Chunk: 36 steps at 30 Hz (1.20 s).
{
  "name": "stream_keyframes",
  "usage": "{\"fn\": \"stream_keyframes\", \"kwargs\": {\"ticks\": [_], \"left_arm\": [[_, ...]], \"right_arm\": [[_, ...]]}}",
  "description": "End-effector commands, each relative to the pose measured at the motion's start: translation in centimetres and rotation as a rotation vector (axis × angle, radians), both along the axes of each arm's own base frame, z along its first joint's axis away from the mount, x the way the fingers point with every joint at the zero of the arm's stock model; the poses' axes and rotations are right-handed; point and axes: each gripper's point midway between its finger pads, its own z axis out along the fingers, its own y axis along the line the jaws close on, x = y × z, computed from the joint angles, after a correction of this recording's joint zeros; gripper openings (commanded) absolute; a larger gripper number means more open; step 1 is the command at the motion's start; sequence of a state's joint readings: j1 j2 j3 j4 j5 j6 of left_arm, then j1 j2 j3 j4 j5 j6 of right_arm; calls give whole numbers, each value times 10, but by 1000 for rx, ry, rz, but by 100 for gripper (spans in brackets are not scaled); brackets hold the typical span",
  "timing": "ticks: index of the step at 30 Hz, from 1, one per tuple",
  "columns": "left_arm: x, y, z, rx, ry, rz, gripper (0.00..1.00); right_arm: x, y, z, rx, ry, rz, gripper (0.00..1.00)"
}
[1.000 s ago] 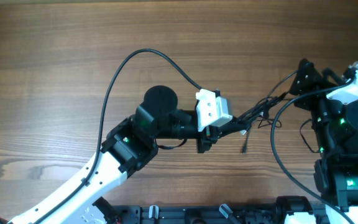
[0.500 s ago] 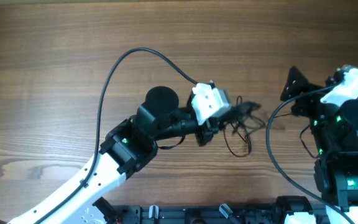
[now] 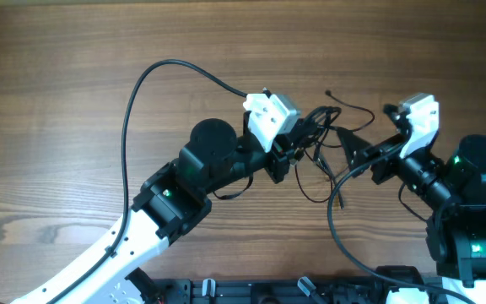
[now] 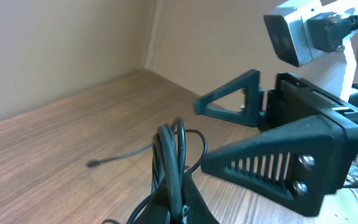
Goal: Untangle cables
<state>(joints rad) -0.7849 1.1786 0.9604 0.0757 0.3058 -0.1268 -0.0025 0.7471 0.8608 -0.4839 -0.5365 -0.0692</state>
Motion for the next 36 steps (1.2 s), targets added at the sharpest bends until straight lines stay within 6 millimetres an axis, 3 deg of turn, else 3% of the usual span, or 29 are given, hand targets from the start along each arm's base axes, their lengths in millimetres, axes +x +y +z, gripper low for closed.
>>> {"fn": "stream_keyframes", "kwargs": {"ticks": [1, 10, 26, 32, 36], "left_arm": [[-15, -2, 15, -43, -15, -68, 4], [-30, -1, 32, -81, -48, -133, 4], [-38, -3, 34, -89, -50, -177, 4], [-75, -10, 35, -100, -34, -393, 4], [-79, -10, 35, -101, -30, -420, 4]], "right_arm": [[-10, 15, 10, -10, -54, 118, 100], [7, -16, 4, -40, -24, -94, 100], [4, -2, 16, 14, -54, -17, 99], [21, -34, 9, -1, -20, -230, 99], [27, -68, 0, -10, 21, -442, 99]]}}
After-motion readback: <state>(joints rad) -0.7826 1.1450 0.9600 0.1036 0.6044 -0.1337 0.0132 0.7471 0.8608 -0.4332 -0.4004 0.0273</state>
